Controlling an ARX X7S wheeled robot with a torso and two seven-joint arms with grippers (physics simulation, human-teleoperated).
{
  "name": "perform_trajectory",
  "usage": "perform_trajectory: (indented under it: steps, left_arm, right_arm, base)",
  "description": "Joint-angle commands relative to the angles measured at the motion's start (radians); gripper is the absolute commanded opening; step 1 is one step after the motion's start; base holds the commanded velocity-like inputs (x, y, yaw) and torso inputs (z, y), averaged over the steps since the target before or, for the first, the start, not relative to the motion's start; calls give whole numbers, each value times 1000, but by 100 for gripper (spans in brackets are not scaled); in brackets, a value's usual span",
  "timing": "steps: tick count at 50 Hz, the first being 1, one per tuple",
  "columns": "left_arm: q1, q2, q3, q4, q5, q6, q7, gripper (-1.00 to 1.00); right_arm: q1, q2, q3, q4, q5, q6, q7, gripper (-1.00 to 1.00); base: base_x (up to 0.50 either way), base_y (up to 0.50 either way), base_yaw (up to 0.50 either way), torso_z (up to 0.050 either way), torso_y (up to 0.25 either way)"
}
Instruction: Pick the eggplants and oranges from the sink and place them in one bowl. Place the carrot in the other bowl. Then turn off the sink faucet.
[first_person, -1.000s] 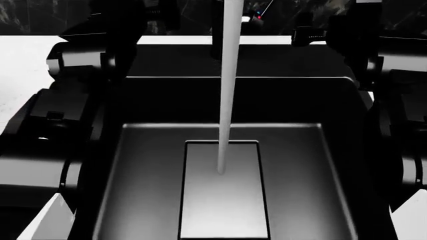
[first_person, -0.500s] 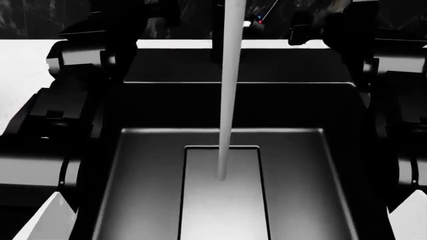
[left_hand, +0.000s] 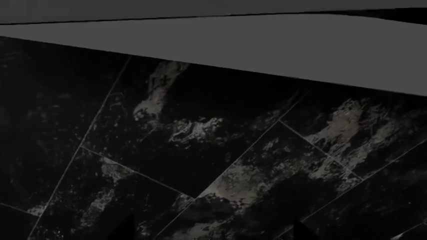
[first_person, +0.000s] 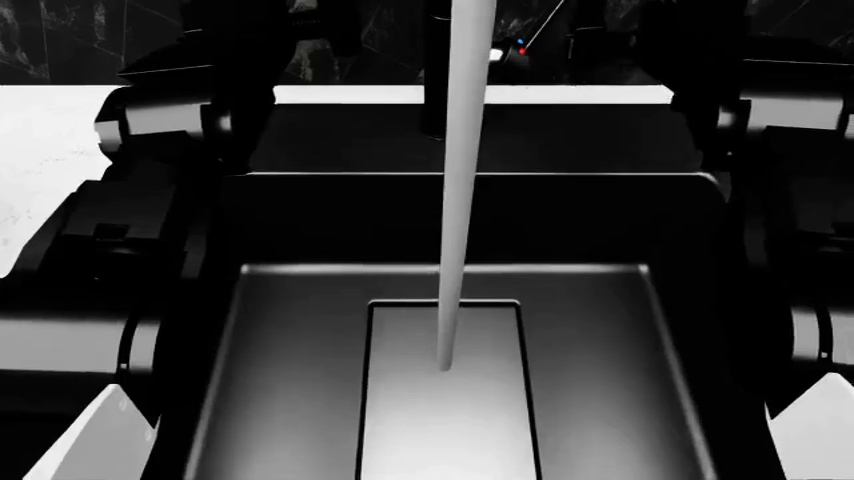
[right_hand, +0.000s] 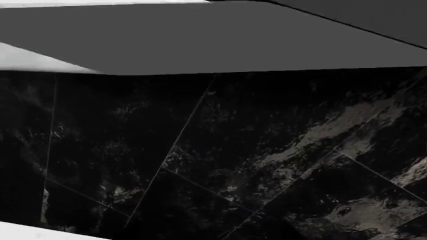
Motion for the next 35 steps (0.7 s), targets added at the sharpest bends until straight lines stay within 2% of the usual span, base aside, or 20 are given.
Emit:
perform_trajectory:
  steps: [1,17,35]
  left_arm:
    - [10,-2,-16,0,15,10,5,100]
    - [29,-4,-46,0,40,24,24,100]
    - [47,-13,-96,-1,69,28,37,100]
  right_arm:
    - [10,-28,1,0,-10,0,-5,100]
    - [3,-100,23,0,-13,41,24,100]
    - [-6,-161,24,0,-14,49,-16,100]
  base:
    - [0,0,0,0,0]
    - [0,0,0,0,0]
    - [0,0,1,0,0]
